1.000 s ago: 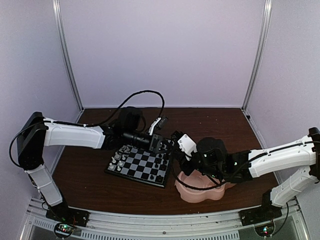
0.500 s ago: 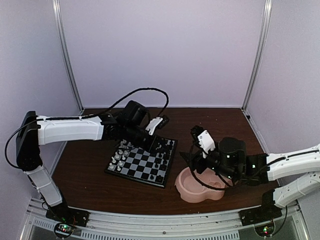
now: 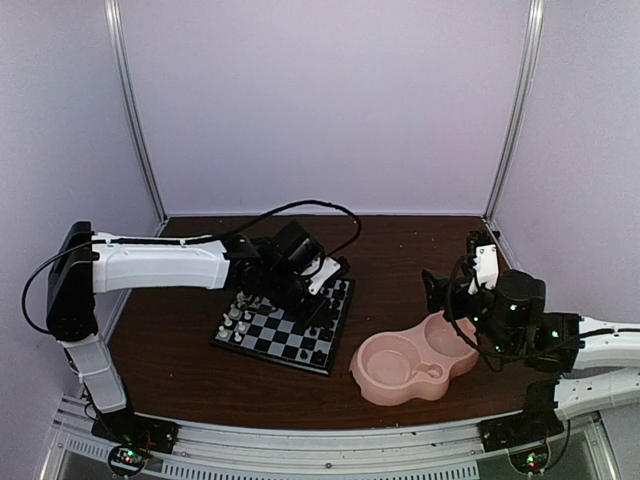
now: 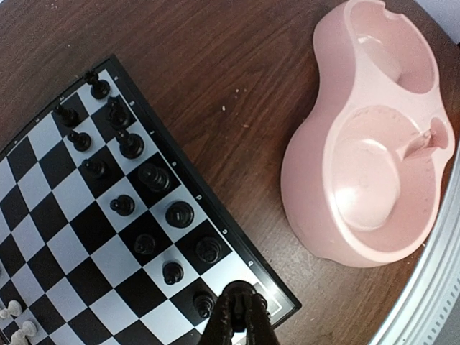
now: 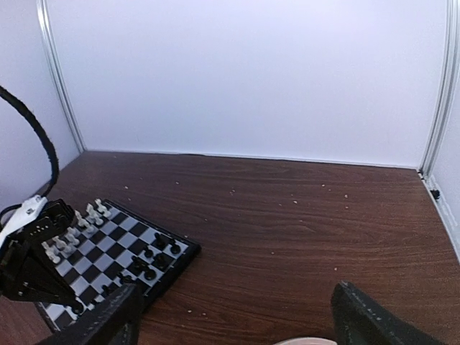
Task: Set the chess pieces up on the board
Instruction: Place the knight at g8.
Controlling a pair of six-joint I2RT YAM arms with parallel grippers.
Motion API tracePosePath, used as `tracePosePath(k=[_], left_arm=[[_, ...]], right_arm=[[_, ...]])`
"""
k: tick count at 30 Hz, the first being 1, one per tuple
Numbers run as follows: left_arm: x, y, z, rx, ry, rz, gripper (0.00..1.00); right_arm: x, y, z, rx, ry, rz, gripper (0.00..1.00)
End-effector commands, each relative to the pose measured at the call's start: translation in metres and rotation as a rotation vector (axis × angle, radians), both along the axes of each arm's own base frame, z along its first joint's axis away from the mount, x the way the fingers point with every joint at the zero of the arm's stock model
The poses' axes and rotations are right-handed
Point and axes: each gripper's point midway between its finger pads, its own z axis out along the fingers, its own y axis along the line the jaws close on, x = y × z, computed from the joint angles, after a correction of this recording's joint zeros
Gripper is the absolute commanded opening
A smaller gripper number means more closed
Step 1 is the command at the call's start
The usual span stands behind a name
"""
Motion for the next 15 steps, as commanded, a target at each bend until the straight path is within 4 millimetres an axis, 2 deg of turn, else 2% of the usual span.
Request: tracePosePath(k=[1,15], left_arm=[[0.003,-0.003,-0.009,0.048,-0.045,-0.001,0.0],[-0.006,-0.008,-0.029,0.085,-0.025,-0.019,0.0]], right_arm=[[0.007,-0.007,-0.015,-0.061,0.068,-0.06,0.98],[0.013,0.007,-0.029,-0.129,0.125,-0.047,1.0]])
